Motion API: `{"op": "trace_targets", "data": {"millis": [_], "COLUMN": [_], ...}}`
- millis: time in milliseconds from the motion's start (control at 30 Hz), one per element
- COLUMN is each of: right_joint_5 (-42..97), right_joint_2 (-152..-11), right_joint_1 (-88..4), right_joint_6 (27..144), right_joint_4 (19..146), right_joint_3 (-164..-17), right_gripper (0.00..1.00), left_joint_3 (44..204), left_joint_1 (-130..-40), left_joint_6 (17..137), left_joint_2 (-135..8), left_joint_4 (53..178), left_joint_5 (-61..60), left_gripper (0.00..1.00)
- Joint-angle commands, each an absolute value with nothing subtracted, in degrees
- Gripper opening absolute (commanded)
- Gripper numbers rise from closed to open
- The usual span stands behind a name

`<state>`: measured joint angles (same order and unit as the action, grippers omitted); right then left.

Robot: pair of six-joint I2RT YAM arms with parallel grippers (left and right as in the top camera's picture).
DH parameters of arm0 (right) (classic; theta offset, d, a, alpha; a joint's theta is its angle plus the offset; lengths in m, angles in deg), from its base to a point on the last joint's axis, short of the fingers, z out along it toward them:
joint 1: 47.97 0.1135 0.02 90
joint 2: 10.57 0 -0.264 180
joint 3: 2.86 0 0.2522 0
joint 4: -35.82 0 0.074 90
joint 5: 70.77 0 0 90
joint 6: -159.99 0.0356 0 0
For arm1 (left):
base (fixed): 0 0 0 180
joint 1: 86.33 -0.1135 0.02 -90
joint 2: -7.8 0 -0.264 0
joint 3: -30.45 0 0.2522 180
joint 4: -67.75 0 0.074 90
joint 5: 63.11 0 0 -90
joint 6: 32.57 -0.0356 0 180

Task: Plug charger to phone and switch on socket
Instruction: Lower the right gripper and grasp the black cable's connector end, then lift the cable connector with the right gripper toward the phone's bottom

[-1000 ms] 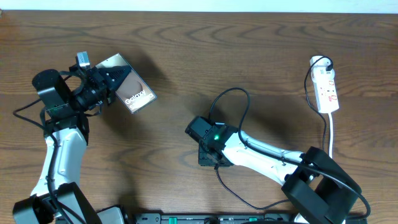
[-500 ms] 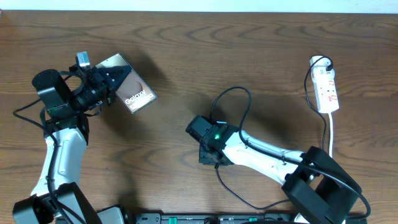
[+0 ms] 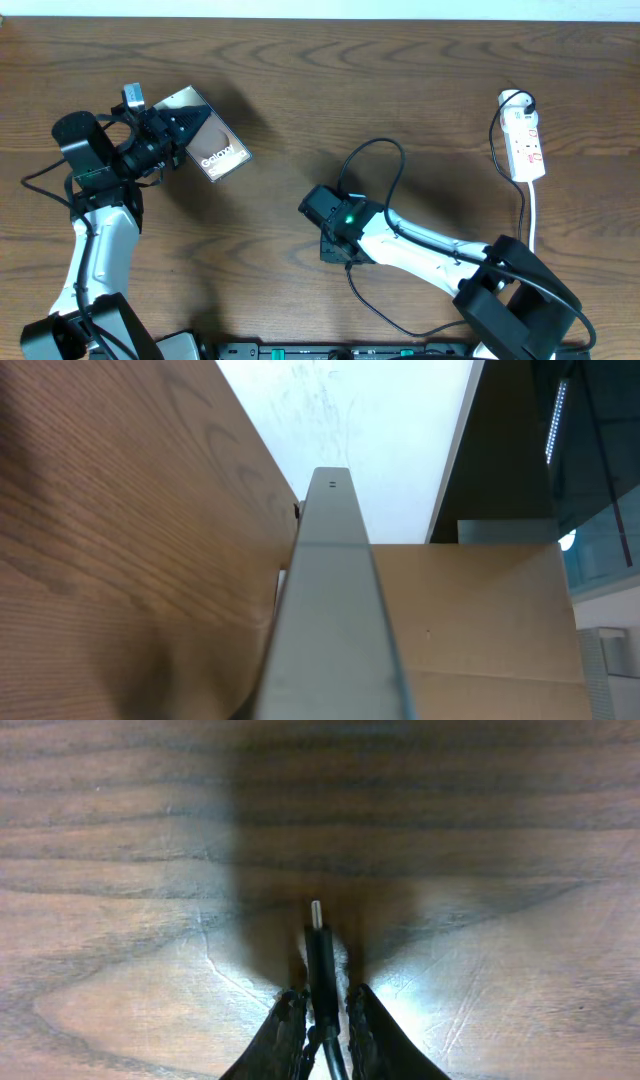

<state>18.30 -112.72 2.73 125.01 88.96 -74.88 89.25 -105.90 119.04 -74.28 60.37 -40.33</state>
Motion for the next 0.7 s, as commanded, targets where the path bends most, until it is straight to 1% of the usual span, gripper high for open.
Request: {"op": "trace_targets", "data": {"millis": [0, 67, 167, 333, 467, 533, 567, 600, 667], "right_joint_5": [17.0, 17.0, 17.0, 17.3, 20.8, 31.3, 33.8, 43.3, 55.0], "right_joint_2": [-112.6, -112.6, -112.6, -112.6, -112.6, -112.6, -112.6, -112.6, -112.6], "right_joint_1": [1.9, 1.9, 1.9, 1.9, 1.0, -1.6, -2.2, -4.8, -8.2], "right_joint_6": [125.3, 125.3, 125.3, 125.3, 124.2, 120.3, 119.3, 115.2, 110.9], "right_joint_4": [88.8, 88.8, 88.8, 88.8, 87.8, 83.6, 82.4, 78.0, 72.8], "right_joint_3": [-75.3, -75.3, -75.3, -75.3, -75.3, -75.3, -75.3, -75.3, -75.3], "right_gripper": [0.14, 0.13, 0.01, 0.01, 0.01, 0.01, 0.01, 0.01, 0.01], "left_joint_3": [90.6, 90.6, 90.6, 90.6, 90.6, 90.6, 90.6, 90.6, 90.6], "left_joint_1": [-106.0, -106.0, -106.0, -106.0, -106.0, -106.0, -106.0, -106.0, -106.0], "left_joint_6": [118.5, 118.5, 118.5, 118.5, 118.5, 118.5, 118.5, 118.5, 118.5], "left_joint_2": [-73.4, -73.4, -73.4, -73.4, -73.4, -73.4, -73.4, -73.4, -73.4], "left_joint_4": [59.8, 59.8, 59.8, 59.8, 59.8, 59.8, 59.8, 59.8, 59.8], "left_joint_5": [-41.9, -41.9, -41.9, -41.9, -41.9, -41.9, -41.9, -41.9, -41.9], "left_gripper": [0.07, 0.07, 0.07, 0.07, 0.07, 0.07, 0.07, 0.07, 0.07]}}
